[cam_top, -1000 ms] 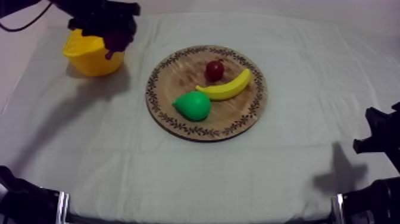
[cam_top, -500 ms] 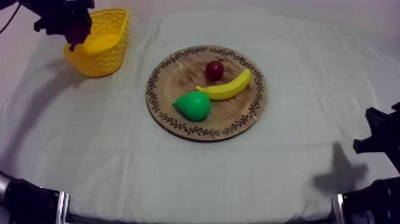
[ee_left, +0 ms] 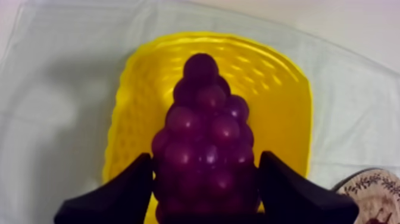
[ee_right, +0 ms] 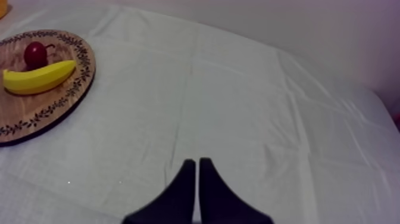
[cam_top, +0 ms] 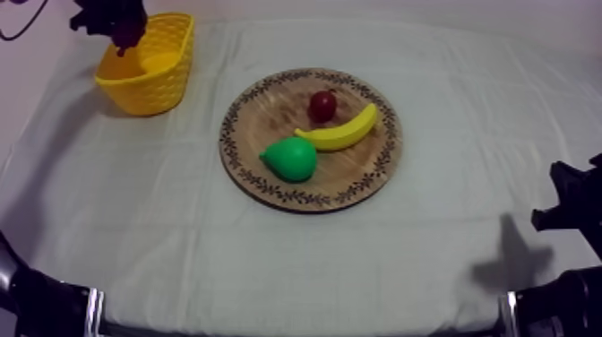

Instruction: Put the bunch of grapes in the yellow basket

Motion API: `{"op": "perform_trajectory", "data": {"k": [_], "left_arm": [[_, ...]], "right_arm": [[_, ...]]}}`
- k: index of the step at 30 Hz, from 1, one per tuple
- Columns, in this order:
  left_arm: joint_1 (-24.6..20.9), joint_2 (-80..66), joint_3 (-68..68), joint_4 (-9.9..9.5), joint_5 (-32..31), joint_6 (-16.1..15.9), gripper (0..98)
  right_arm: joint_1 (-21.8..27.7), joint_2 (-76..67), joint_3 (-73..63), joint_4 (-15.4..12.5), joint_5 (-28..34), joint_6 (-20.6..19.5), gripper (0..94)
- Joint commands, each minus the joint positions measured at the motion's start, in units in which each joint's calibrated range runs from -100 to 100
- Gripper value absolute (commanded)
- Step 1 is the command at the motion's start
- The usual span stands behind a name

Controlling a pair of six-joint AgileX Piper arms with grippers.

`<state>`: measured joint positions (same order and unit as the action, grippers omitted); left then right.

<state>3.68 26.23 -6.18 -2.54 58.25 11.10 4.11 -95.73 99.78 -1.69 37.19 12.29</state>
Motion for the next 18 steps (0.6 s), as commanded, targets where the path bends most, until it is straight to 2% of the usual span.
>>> {"op": "perform_trajectory", "data": {"k": [1, 14, 18], "left_arm": [[0.1, 3.2, -1.6, 0.06, -0.1, -0.1, 57.1], [0.8, 13.4, -6.8, 0.31, -1.6, -0.2, 57.8], [0.8, 13.8, -6.4, 0.99, -1.3, -0.6, 64.4]], "right_arm": [[0.0, 0.0, 0.0, 0.0, 0.0, 0.0, 0.5], [0.0, 0.0, 0.0, 0.0, 0.0, 0.0, 0.5], [0.0, 0.0, 0.0, 0.0, 0.0, 0.0, 0.5]]}}
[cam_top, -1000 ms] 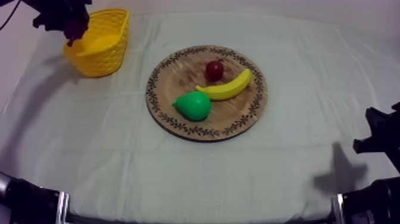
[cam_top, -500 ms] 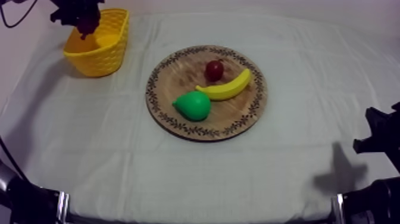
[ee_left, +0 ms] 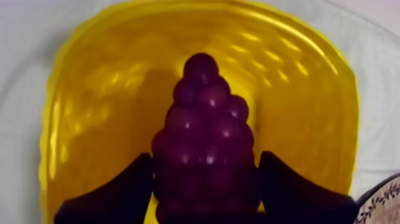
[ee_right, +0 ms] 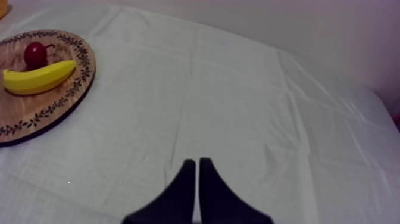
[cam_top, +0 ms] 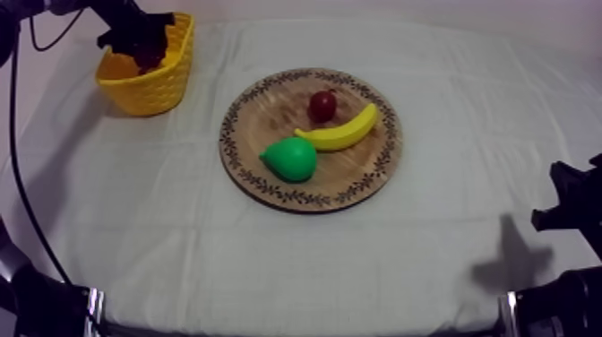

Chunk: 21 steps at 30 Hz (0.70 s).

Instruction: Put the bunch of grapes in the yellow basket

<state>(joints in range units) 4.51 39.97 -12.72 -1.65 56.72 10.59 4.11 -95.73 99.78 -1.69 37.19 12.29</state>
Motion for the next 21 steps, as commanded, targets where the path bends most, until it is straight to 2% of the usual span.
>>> {"op": "perform_trajectory", "data": {"k": [1, 4, 7, 14, 21], "left_arm": [[-0.1, 0.1, 0.2, 0.26, 0.7, 0.0, 69.8], [-0.3, 0.1, 0.0, 0.49, 2.6, 0.1, 86.4], [-0.2, -0.4, 0.2, -0.20, 2.2, 0.6, 93.2], [0.2, -1.4, 0.7, -1.21, 1.2, 1.0, 96.2], [0.3, -4.9, 4.3, -0.40, -0.9, -0.4, 93.5]], "right_arm": [[0.0, 0.0, 0.0, 0.0, 0.0, 0.0, 0.5], [0.0, 0.0, 0.0, 0.0, 0.0, 0.0, 0.5], [0.0, 0.0, 0.0, 0.0, 0.0, 0.0, 0.5], [0.0, 0.0, 0.0, 0.0, 0.0, 0.0, 0.5], [0.0, 0.0, 0.0, 0.0, 0.0, 0.0, 0.5]]}}
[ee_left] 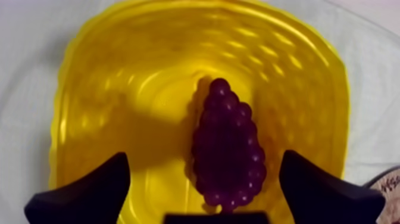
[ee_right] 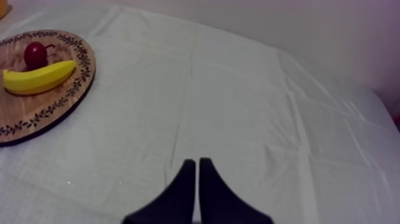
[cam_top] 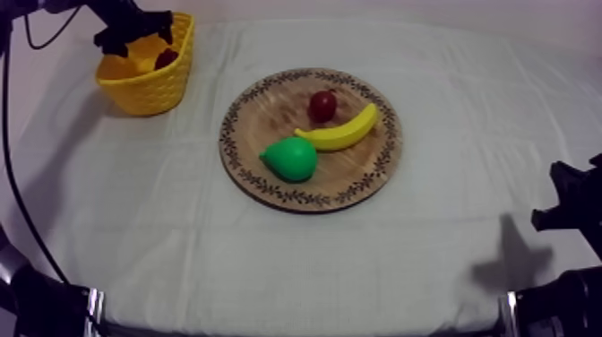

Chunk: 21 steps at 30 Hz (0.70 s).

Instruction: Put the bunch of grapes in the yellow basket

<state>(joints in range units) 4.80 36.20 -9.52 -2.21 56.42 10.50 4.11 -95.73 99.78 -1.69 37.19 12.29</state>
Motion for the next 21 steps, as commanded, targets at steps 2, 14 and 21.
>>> {"op": "perform_trajectory", "data": {"k": [2, 14, 21], "left_arm": [[0.1, -3.5, 3.7, 0.65, -2.0, -0.8, 91.0], [1.6, -26.3, 27.3, 0.40, -13.1, -1.7, 51.3], [1.4, -38.7, 40.7, 0.52, -16.8, -1.3, 41.1]], "right_arm": [[0.0, 0.0, 0.0, 0.0, 0.0, 0.0, 0.5], [0.0, 0.0, 0.0, 0.0, 0.0, 0.0, 0.5], [0.0, 0.0, 0.0, 0.0, 0.0, 0.0, 0.5]]}}
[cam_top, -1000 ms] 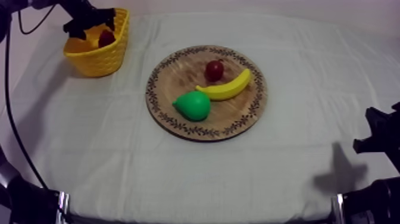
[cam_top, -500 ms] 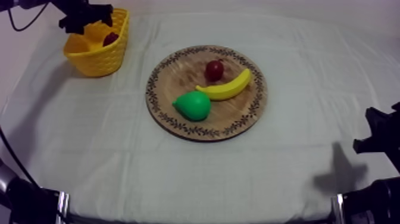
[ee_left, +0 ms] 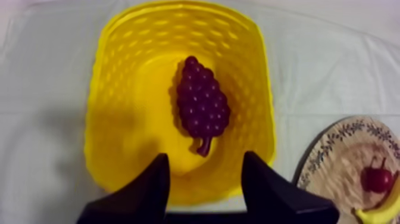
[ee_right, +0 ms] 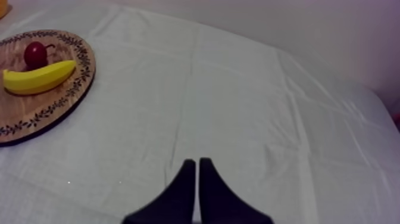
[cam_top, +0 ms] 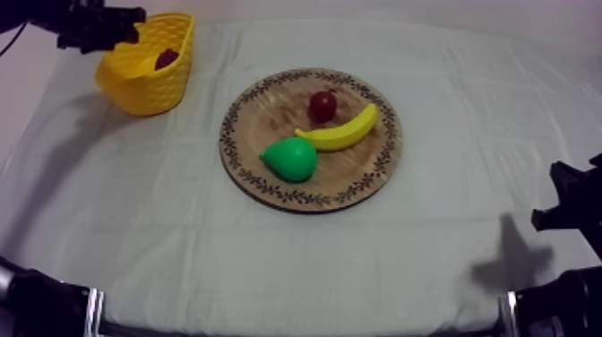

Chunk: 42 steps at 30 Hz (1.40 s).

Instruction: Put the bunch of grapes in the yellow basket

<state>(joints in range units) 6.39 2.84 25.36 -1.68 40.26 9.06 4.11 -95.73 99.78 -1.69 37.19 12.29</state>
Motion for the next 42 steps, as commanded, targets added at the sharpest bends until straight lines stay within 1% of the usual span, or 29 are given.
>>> {"op": "perform_trajectory", "data": {"k": [1, 6, 14, 19, 21, 25, 34, 42], "left_arm": [[-0.3, -7.0, 7.6, -0.01, -1.1, 0.2, 38.9], [-1.9, -15.3, 17.4, 0.12, -3.9, 0.5, 29.3], [-4.6, -27.4, 34.8, 0.18, -10.1, 0.3, 15.3], [-5.4, -34.8, 42.6, 0.19, -11.5, 0.0, 4.6], [-5.4, -37.7, 45.3, 0.19, -11.6, 0.0, 2.3], [-5.0, -43.2, 50.3, 0.19, -11.9, -0.1, 0.6], [-3.1, -56.9, 60.1, 0.19, -12.6, -0.8, 0.0], [-1.7, -71.1, 70.0, 1.49, -14.9, -4.6, 0.0]], "right_arm": [[0.0, 0.0, 0.0, 0.0, 0.0, 0.0, 0.5], [0.0, 0.0, 0.0, 0.0, 0.0, 0.0, 0.5], [0.0, 0.0, 0.0, 0.0, 0.0, 0.0, 0.5], [0.0, 0.0, 0.0, 0.0, 0.0, 0.0, 0.5], [0.0, 0.0, 0.0, 0.0, 0.0, 0.0, 0.5], [0.0, 0.0, 0.0, 0.0, 0.0, 0.0, 0.5], [0.0, 0.0, 0.0, 0.0, 0.0, 0.0, 0.5], [0.0, 0.0, 0.0, 0.0, 0.0, 0.0, 0.5]]}}
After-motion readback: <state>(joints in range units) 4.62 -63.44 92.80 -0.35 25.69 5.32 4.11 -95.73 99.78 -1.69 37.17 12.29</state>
